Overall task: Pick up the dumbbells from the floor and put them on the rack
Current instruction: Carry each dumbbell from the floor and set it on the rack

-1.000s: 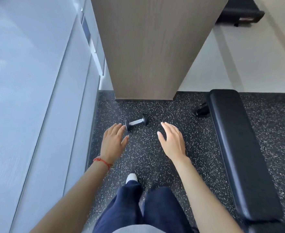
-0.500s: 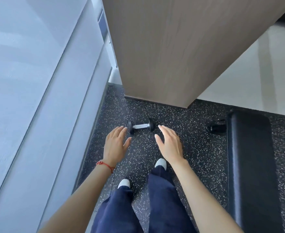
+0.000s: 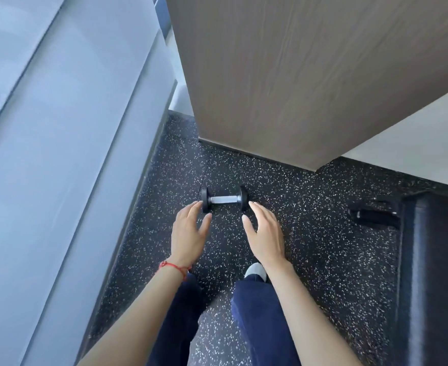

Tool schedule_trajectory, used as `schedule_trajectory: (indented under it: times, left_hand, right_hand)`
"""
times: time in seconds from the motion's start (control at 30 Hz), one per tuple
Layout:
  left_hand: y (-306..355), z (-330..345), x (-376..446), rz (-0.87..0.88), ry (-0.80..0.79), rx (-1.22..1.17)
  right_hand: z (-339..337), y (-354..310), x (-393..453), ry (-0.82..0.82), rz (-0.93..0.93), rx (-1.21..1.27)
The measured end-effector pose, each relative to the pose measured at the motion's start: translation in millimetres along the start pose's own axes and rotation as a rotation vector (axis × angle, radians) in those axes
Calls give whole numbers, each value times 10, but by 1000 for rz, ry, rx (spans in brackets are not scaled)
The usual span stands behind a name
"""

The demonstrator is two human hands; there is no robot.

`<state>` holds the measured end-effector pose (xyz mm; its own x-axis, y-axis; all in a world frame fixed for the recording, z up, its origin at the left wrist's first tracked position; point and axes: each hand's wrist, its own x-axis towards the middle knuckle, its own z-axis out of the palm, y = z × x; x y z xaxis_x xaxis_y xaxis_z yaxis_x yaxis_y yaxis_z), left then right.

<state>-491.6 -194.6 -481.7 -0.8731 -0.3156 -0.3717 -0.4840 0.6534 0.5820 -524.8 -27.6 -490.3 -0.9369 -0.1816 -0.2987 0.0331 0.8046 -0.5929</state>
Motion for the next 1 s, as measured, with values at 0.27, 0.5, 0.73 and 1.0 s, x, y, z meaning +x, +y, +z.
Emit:
schedule_trajectory:
  times: [0.27, 0.5, 0.73, 1.0]
  left_hand:
    - [-705, 1060, 771, -170, 18, -297]
    - [-1238, 2088, 1423, -368, 66, -663]
    - [-1753, 3238, 1929, -502, 91, -854]
    - [-2131, 3938, 2397, -532, 225, -864]
  right_hand:
    - [1250, 698, 609, 117, 150, 254]
    - [2272, 1395, 1146, 193, 327, 631]
    - [3184, 2061, 1696, 237, 510, 870]
    - [3852, 2411, 2137, 233, 547, 947]
